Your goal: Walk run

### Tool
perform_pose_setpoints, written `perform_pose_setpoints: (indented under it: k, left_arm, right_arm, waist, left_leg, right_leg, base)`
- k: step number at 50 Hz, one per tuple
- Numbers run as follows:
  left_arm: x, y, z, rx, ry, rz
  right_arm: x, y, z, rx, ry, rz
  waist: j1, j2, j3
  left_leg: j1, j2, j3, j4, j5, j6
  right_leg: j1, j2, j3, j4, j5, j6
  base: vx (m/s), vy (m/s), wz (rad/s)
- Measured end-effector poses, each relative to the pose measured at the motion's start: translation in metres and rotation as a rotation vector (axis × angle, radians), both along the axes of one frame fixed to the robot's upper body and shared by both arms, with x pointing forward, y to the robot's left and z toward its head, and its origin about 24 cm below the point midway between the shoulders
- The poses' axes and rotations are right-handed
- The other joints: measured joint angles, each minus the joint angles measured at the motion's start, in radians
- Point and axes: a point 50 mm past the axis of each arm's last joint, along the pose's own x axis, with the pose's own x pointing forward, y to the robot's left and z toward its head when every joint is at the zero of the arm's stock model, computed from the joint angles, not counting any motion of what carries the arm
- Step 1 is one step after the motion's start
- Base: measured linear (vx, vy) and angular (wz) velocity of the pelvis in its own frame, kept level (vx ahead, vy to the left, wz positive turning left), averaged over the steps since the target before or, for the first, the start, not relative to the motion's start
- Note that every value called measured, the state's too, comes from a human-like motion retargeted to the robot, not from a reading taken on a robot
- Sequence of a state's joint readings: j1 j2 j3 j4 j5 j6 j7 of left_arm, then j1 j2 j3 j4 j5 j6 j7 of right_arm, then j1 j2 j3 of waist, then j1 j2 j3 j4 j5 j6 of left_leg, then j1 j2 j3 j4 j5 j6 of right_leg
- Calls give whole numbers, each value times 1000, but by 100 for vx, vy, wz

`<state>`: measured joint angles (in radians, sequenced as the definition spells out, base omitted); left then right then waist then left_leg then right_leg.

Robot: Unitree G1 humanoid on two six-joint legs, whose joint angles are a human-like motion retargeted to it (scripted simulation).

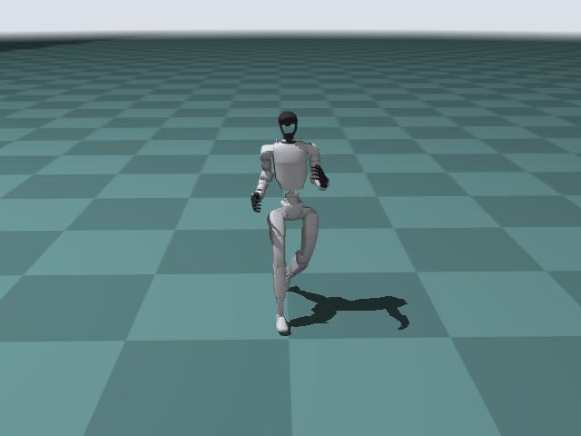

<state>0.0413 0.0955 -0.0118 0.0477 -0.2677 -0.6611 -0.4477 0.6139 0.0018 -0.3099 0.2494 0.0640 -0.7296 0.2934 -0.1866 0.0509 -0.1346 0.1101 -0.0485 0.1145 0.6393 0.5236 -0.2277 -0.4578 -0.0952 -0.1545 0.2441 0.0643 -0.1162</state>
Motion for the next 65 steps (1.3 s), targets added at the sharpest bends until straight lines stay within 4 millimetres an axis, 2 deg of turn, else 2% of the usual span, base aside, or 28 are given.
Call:
perform_pose_setpoints:
  k: [2,5,9,12,15,18,20,22,24,25,26,27,29,34,37,42,43,45,47,48,50,51,53,55,57,58,60,65]
  left_arm:
    - [-21,3,-34,92,120,-11]
    - [-47,-7,-90,22,381,3]
    - [-88,-8,-128,-83,599,49]
    - [-112,8,-138,-49,668,138]
    - [-125,25,-138,19,688,196]
    - [-122,36,-131,79,658,220]
    - [-113,39,-125,109,619,227]
    - [-104,41,-121,125,594,239]
    - [-92,35,-124,106,586,238]
    - [-85,34,-125,75,577,250]
    - [-76,30,-126,39,583,239]
    - [-68,23,-127,1,585,219]
    - [-53,1,-123,-68,566,166]
    - [-35,-28,-109,-73,495,64]
    - [-30,-41,-101,39,442,-46]
    - [-31,-43,-98,282,381,-131]
    - [-32,-42,-99,314,380,-130]
    - [-34,-43,-104,347,396,-128]
    - [-36,-43,-112,343,441,-113]
    - [-37,-47,-114,326,458,-114]
    - [-41,-50,-120,315,496,-113]
    - [-43,-49,-123,323,510,-109]
    - [-45,-52,-128,348,529,-118]
    - [-47,-60,-132,366,551,-143]
    - [-40,-67,-130,360,550,-167]
    - [-37,-67,-129,364,546,-174]
    - [-35,-60,-129,400,544,-169]
    - [-36,-53,-130,498,540,-143]
  right_arm:
    - [18,17,-4,74,-39,28]
    - [59,28,-4,173,-83,151]
    - [112,42,30,261,-313,256]
    - [132,51,56,282,-446,355]
    - [141,64,77,265,-506,534]
    - [145,70,94,231,-546,672]
    - [147,70,104,219,-583,722]
    - [150,70,105,226,-588,744]
    - [149,67,93,244,-551,734]
    - [150,70,85,264,-521,741]
    - [150,76,76,297,-483,745]
    - [150,83,67,334,-448,746]
    - [145,93,53,425,-391,730]
    - [116,93,26,555,-294,628]
    - [100,91,19,546,-257,560]
    - [85,98,16,560,-226,515]
    - [85,102,16,564,-219,532]
    - [87,107,16,566,-198,582]
    - [92,112,15,559,-172,648]
    - [95,111,16,539,-165,680]
    - [99,112,17,503,-151,739]
    - [101,113,17,486,-145,760]
    - [105,110,17,447,-137,771]
    - [108,106,18,413,-132,763]
    - [113,102,21,377,-150,757]
    - [114,104,23,370,-163,753]
    - [114,110,23,378,-163,756]
    - [107,115,15,357,-83,816]
  waist:
    - [5,4,-18]
    - [50,-24,-70]
    - [105,-37,-51]
    - [193,-68,-36]
    - [262,-79,-17]
    - [292,-84,-14]
    - [308,-99,-25]
    - [333,-140,-51]
    - [321,-120,-70]
    - [315,-97,-70]
    - [314,-83,-69]
    - [308,-61,-71]
    - [280,0,-76]
    - [177,52,-54]
    - [116,53,-39]
    - [21,15,-10]
    - [13,3,-5]
    - [2,-22,5]
    - [26,-46,20]
    - [29,-56,19]
    - [36,-41,-2]
    - [28,-24,-3]
    - [7,9,-5]
    - [-4,32,-12]
    - [-47,26,-10]
    - [-57,9,-14]
    - [-39,-13,-25]
    - [43,-46,-38]
  left_leg:
    - [-72,66,-10,221,-145,102]
    - [-273,-7,-84,321,-359,216]
    - [-468,-15,-2,107,-526,363]
    - [-531,-59,39,-215,-547,373]
    - [-545,-105,38,-505,-604,324]
    - [-542,-70,258,-609,-646,292]
    - [-545,-62,346,-573,-549,480]
    - [-554,5,336,-435,-496,489]
    - [-635,-46,56,-267,-595,489]
    - [-664,-31,17,-194,-611,489]
    - [-625,31,128,-164,-639,489]
    - [-582,74,193,-153,-662,489]
    - [-498,59,130,-211,-669,489]
    - [-363,-27,37,-367,-520,466]
    - [-298,-93,-49,-418,-464,448]
    - [-192,-180,-232,-437,-479,441]
    - [-171,-196,-265,-434,-490,441]
    - [-135,-232,-316,-414,-500,445]
    - [-97,-213,-339,-354,-532,404]
    - [-96,-260,-336,-350,-496,421]
    - [-107,-266,-345,-310,-419,389]
    - [-122,-265,-354,-255,-365,343]
    - [-171,-231,-357,-144,-256,191]
    - [-233,-165,-296,-43,-223,-32]
    - [-283,-168,-128,30,-218,-34]
    - [-314,-149,-105,70,-252,-34]
    - [-364,13,45,146,-350,-2]
    - [-431,126,262,25,-497,189]
  right_leg:
    - [10,96,154,176,-115,18]
    - [98,92,100,169,-178,3]
    - [249,136,110,22,-76,39]
    - [382,142,44,-91,42,96]
    - [493,184,27,-133,107,123]
    - [571,231,7,-110,147,121]
    - [593,246,2,-53,200,148]
    - [604,262,-49,37,311,172]
    - [540,304,-73,222,424,269]
    - [499,316,-23,341,448,334]
    - [452,373,79,435,417,359]
    - [407,414,140,505,375,365]
    - [332,403,102,535,258,301]
    - [206,170,30,383,46,209]
    - [166,144,153,160,39,163]
    - [130,108,429,-132,-105,202]
    - [126,97,450,-172,-121,227]
    - [125,86,485,-230,-145,353]
    - [149,119,395,-223,-54,376]
    - [149,70,434,-210,48,368]
    - [160,87,463,-185,20,233]
    - [155,74,365,-149,-1,200]
    - [158,110,396,-88,-40,137]
    - [169,131,381,-56,-68,85]
    - [177,7,255,-18,-110,113]
    - [183,-15,189,-16,-109,88]
    - [217,20,116,-39,-105,24]
    - [305,7,-22,-83,-91,17]
  base:
    - [189,-90,65]
    - [119,-32,-10]
    - [117,-20,-48]
    - [109,-30,-94]
    - [106,-26,-56]
    - [122,-20,7]
    - [119,-45,-22]
    - [131,-87,-40]
    - [111,21,24]
    - [76,37,-17]
    - [80,25,-6]
    - [96,21,55]
    - [88,31,122]
    - [62,21,218]
    - [53,7,247]
    - [61,-11,251]
    - [61,-17,193]
    - [62,-26,151]
    - [76,-33,93]
    - [64,23,105]
    - [61,20,121]
    - [57,-2,158]
    - [47,5,231]
    - [47,22,280]
    - [35,44,322]
    - [27,-20,273]
    - [35,-55,193]
    - [34,-7,169]
